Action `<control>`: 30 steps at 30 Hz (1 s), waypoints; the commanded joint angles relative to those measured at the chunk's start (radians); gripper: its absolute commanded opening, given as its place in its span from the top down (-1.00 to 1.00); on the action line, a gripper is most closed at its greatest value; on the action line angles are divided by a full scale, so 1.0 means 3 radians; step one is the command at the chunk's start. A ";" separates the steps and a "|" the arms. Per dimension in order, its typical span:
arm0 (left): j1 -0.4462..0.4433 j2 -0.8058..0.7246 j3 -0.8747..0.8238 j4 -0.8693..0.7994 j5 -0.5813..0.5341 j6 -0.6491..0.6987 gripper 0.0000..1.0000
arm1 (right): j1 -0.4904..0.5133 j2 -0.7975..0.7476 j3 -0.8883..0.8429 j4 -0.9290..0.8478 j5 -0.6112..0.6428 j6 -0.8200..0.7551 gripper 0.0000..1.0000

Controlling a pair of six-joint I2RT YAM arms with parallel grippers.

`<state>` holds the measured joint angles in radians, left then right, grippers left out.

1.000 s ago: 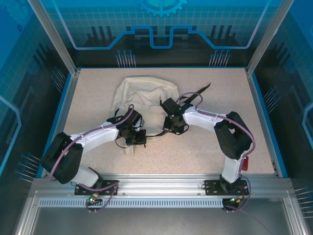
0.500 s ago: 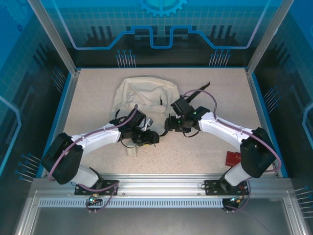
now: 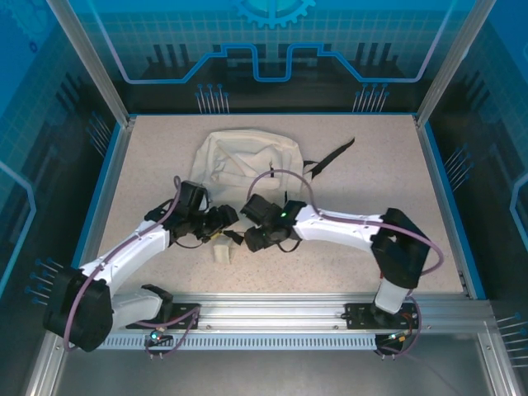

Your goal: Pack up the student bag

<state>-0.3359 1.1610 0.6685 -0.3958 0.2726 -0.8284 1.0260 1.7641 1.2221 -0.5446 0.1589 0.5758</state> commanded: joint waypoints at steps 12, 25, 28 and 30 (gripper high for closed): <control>0.0202 -0.0121 -0.0107 -0.0141 -0.0234 -0.0316 -0.51 | 0.0134 0.0690 0.0350 0.0148 0.0486 0.0062 0.27; 0.0216 -0.0135 -0.0104 -0.0099 -0.0170 -0.0431 -0.54 | 0.0172 0.0739 0.0370 0.0029 0.0752 0.0046 0.73; 0.0219 -0.0137 -0.0140 -0.0039 -0.0116 -0.0509 -0.54 | 0.0175 0.0762 0.0383 -0.0003 0.0751 0.0031 0.77; 0.0215 -0.0136 -0.0189 0.0035 -0.0066 -0.0586 -0.53 | 0.0173 0.0713 0.0359 0.0012 0.0764 0.0034 0.88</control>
<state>-0.2802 1.1378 0.6373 -0.4049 0.2188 -0.9611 1.0668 1.9736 1.3056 -0.5423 0.3588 0.5903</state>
